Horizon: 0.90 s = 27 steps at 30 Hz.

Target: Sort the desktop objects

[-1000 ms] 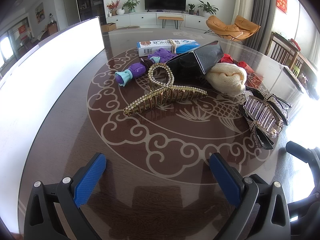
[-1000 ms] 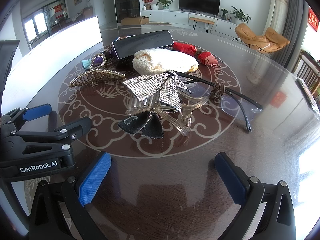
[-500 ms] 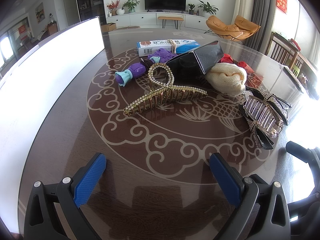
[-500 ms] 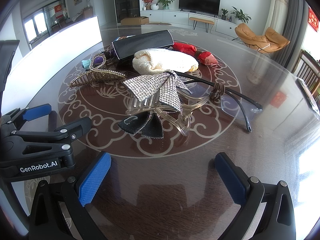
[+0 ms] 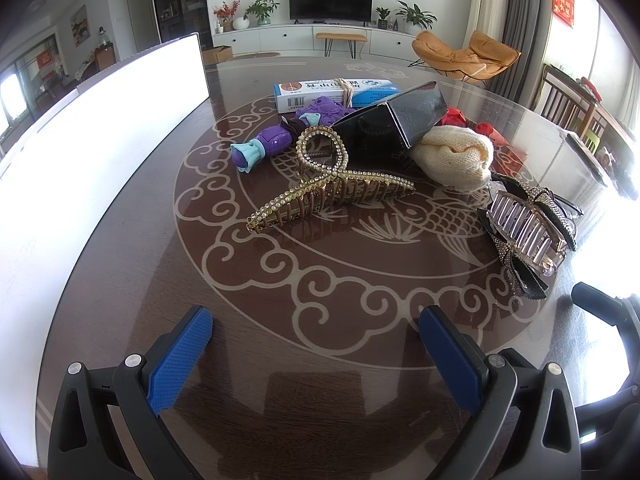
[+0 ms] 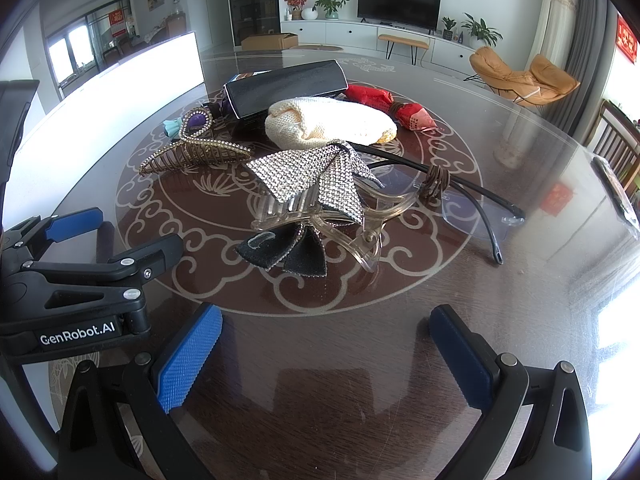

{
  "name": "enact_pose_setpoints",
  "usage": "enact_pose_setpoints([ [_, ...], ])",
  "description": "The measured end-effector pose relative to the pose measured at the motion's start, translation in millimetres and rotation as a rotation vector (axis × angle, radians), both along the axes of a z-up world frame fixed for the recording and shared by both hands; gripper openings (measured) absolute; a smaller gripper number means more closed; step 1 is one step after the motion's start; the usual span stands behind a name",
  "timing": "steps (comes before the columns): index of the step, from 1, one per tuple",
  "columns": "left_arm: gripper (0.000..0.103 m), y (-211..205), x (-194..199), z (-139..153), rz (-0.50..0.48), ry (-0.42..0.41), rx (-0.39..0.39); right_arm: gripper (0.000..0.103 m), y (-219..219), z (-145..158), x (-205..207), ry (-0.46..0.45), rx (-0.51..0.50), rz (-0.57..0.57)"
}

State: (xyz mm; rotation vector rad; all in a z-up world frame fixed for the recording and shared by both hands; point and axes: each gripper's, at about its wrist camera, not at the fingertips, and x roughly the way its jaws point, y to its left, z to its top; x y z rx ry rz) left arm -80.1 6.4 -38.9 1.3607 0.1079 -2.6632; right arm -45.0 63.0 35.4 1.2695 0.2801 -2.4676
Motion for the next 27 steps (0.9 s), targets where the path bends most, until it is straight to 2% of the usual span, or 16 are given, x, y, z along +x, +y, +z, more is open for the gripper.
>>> enact_pose_setpoints([
  [17,0.103,-0.1,-0.2,0.3,0.0,0.0,0.0,0.103,-0.1,0.0,0.1,0.0,0.0,0.0],
  [21,0.103,1.4,-6.1,-0.3,0.1,0.0,-0.001,0.103,-0.2,0.0,0.1,0.0,0.0,0.0],
  [27,0.103,1.2,-7.1,-1.3,0.126,0.0,0.005,0.103,-0.3,0.0,0.2,0.0,0.0,0.0],
])
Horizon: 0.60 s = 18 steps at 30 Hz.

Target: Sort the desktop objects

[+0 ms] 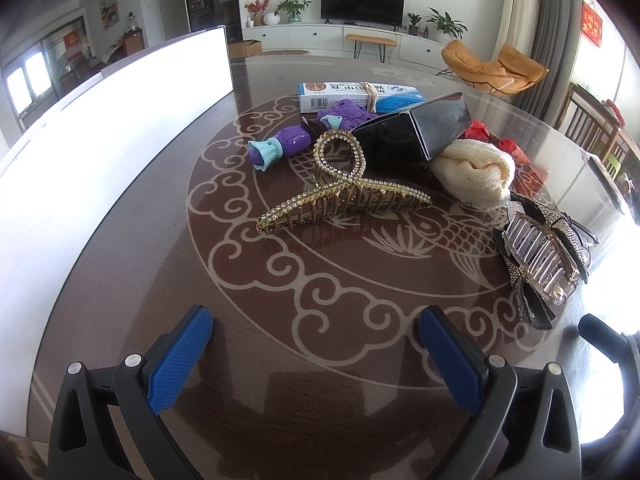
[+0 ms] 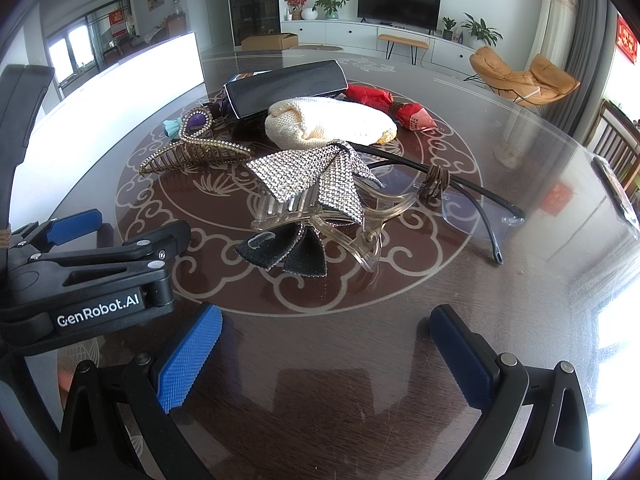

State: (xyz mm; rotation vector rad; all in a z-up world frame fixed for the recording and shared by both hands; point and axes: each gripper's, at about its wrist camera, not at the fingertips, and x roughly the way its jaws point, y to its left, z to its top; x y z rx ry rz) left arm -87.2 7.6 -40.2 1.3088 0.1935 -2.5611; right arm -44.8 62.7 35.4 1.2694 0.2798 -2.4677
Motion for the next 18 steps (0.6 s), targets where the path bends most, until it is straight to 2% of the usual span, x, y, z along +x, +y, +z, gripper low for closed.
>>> enact_pose_setpoints([
  [7,0.103,2,2,0,0.041,-0.003,-0.005,0.103,0,0,0,0.0,0.0,0.0],
  [9,0.103,1,3,1,-0.015,-0.027,0.002,0.103,0,0,0,0.0,0.0,0.0],
  [11,0.103,-3,6,3,-0.152,-0.066,0.013,0.103,0,0,0,0.0,0.0,0.0],
  [12,0.103,-10,10,4,-0.212,-0.071,0.03,0.103,0,0,0,0.0,0.0,0.0],
  [15,0.103,-42,21,10,-0.307,-0.048,0.128,0.103,-1,0,1,0.0,0.0,0.001],
  [18,0.103,-64,12,15,-0.342,-0.04,0.275,0.103,-2,0,1,0.0,-0.001,0.0],
])
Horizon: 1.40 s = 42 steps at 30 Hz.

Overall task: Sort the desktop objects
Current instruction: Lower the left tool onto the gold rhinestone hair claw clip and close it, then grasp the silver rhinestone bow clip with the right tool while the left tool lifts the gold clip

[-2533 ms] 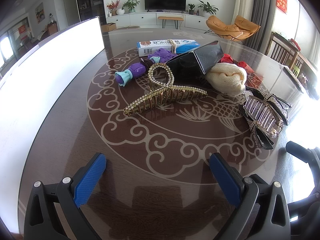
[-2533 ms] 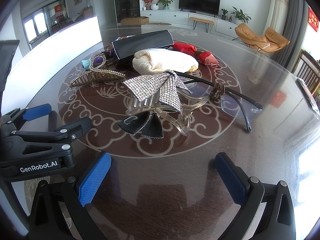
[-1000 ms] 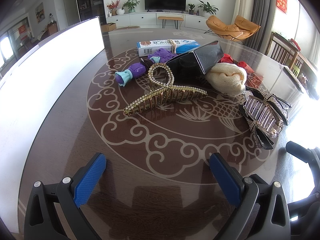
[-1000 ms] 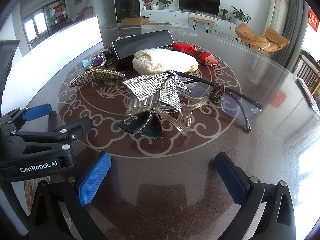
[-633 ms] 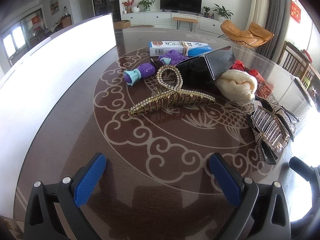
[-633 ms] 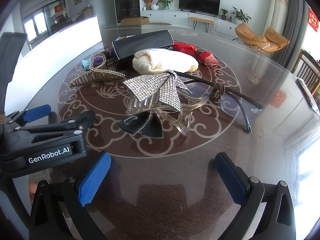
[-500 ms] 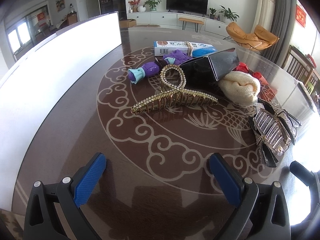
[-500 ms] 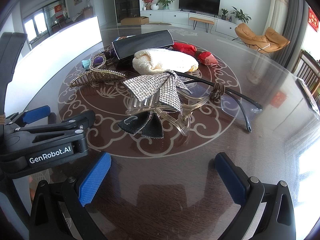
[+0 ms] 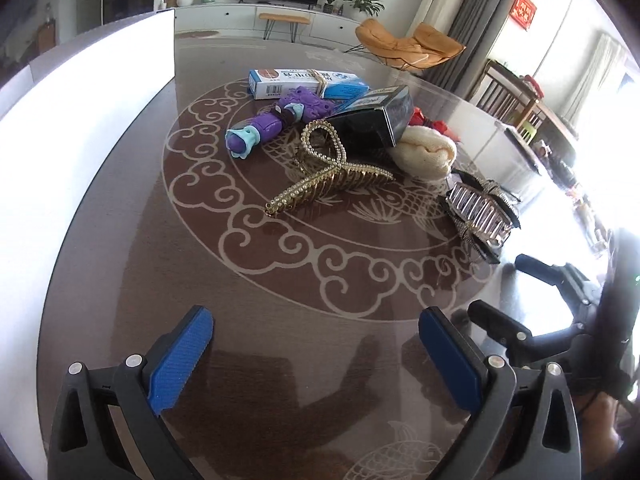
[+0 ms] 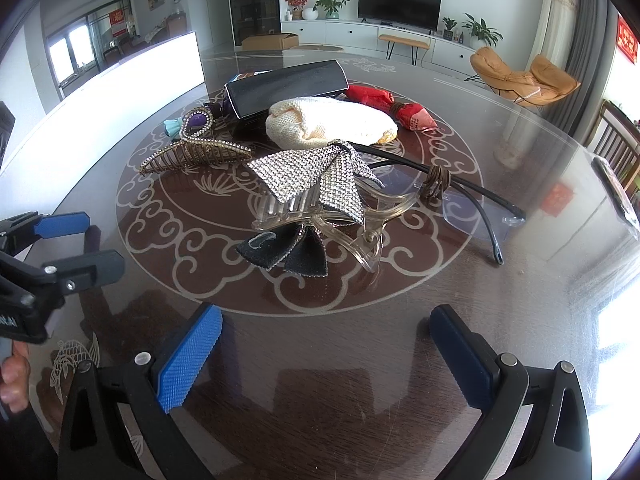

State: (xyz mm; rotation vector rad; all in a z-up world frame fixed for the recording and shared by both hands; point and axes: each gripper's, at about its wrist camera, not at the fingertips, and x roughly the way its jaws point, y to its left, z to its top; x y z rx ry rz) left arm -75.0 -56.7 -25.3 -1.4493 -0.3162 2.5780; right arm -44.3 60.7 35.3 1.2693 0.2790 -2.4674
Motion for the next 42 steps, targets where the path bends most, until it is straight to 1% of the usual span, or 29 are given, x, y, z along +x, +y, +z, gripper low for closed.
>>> enact_pose_setpoints([
  [1,0.103,-2,-7,1,-0.009,-0.005,0.011,0.103,0,0,0,0.0,0.0,0.0],
  [2,0.103,-1,-15,2,-0.017,-0.004,-0.006,0.103,0,0,0,0.0,0.0,0.0],
  [6,0.103,16,-50,-2,-0.072,0.015,-0.107,0.103,0,0,0,0.0,0.0,0.0],
  [8,0.103,23,-68,-3,-0.096,0.02,-0.14,0.103,0,0,0,0.0,0.0,0.0],
  [13,0.103,38,-99,-2,-0.132,0.042,-0.129,0.103,0,0,0,0.0,0.0,0.0],
  [14,0.103,40,-103,-2,-0.138,0.047,-0.139,0.103,0,0,0,0.0,0.0,0.0],
  [15,0.098,43,-106,-1,-0.139,0.057,-0.167,0.103,0,0,0,0.0,0.0,0.0],
  [17,0.07,47,-110,-1,-0.131,0.079,-0.25,0.103,0,0,0,0.0,0.0,0.0],
  [18,0.065,48,-111,1,-0.132,0.089,-0.27,0.103,0,0,0,0.0,0.0,0.0],
  [19,0.062,46,-111,2,-0.135,0.088,-0.259,0.103,0,0,0,0.0,0.0,0.0],
  [20,0.061,44,-109,3,-0.131,0.088,-0.25,0.103,0,0,0,0.0,0.0,0.0],
  [22,0.058,36,-98,5,-0.107,0.107,-0.273,0.103,0,0,0,0.0,0.0,-0.001],
  [23,0.058,33,-91,5,-0.089,0.104,-0.285,0.103,0,0,0,0.0,0.0,-0.001],
  [28,0.058,2,-33,5,0.066,0.088,-0.249,0.103,0,0,0,0.0,0.0,-0.001],
  [30,0.06,-6,-14,4,0.098,0.086,-0.245,0.103,0,0,0,0.0,0.0,-0.001],
  [31,0.069,-8,-8,1,0.097,0.078,-0.237,0.103,0,0,0,0.0,0.0,-0.001],
  [32,0.086,-10,-5,-2,0.085,0.067,-0.223,0.103,0,0,0,0.0,0.0,-0.001],
  [33,0.094,-10,-2,-4,0.062,0.07,-0.217,0.103,0,0,0,0.0,0.0,-0.001],
  [34,0.097,-10,-1,-5,0.042,0.061,-0.211,0.103,0,0,0,0.0,0.0,-0.001],
  [36,0.097,-8,-3,-6,-0.006,0.054,-0.226,0.103,1,0,0,-0.002,-0.01,0.0],
  [37,0.097,-3,-2,-8,-0.034,0.05,-0.248,0.103,3,1,-1,-0.014,-0.023,0.014],
  [38,0.098,3,-2,-9,-0.064,0.045,-0.277,0.103,6,4,-3,-0.044,-0.058,0.043],
  [40,0.098,7,0,-9,-0.11,0.052,-0.269,0.103,12,10,-12,-0.138,-0.168,0.106],
  [41,0.097,9,-1,-9,-0.123,0.058,-0.275,0.103,13,13,-19,-0.179,-0.189,0.116],
  [42,0.097,11,-2,-10,-0.131,0.063,-0.271,0.103,11,15,-26,-0.205,-0.174,0.116],
])
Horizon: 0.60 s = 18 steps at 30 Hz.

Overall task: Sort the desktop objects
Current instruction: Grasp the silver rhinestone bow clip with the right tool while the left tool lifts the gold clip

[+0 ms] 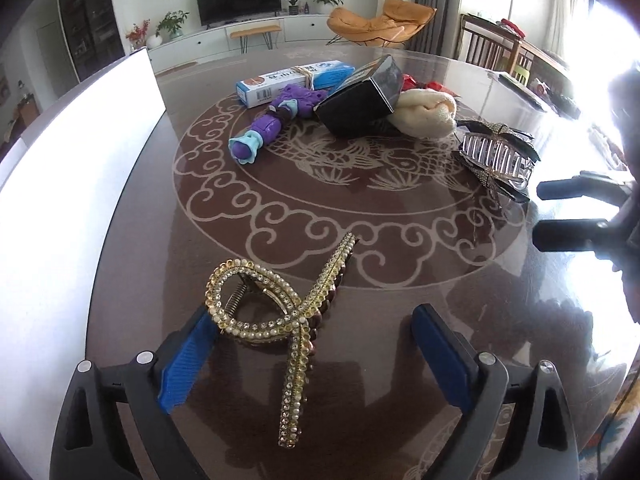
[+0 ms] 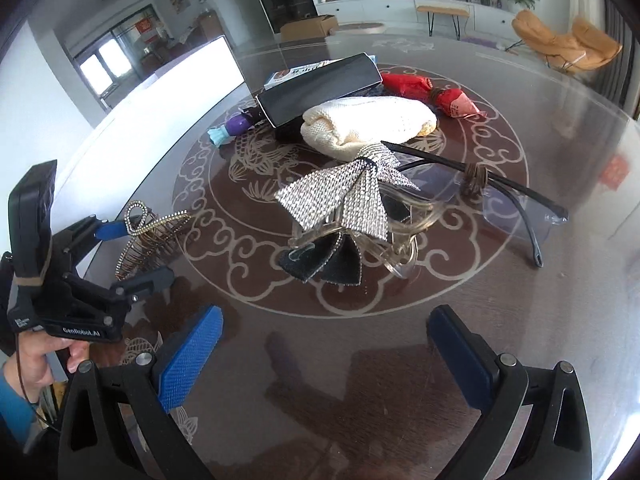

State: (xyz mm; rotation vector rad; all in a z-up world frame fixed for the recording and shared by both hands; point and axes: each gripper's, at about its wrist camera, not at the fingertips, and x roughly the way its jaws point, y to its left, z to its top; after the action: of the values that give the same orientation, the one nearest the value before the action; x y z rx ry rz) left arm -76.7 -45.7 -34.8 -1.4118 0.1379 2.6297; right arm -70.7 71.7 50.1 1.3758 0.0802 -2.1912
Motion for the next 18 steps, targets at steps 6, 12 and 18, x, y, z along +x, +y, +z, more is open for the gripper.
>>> enact_pose_setpoints([
  [6,0.063,-13,-1,10,0.073,0.037,0.05,0.088,-25,-2,-39,-0.014,0.063,0.017],
  [12,0.063,-28,30,13,0.136,0.058,0.121,0.069,-29,7,-30,-0.003,0.026,0.007],
  [18,0.047,-39,47,55,0.154,0.134,0.219,0.069,-29,34,0,0.022,-0.023,0.034],
])
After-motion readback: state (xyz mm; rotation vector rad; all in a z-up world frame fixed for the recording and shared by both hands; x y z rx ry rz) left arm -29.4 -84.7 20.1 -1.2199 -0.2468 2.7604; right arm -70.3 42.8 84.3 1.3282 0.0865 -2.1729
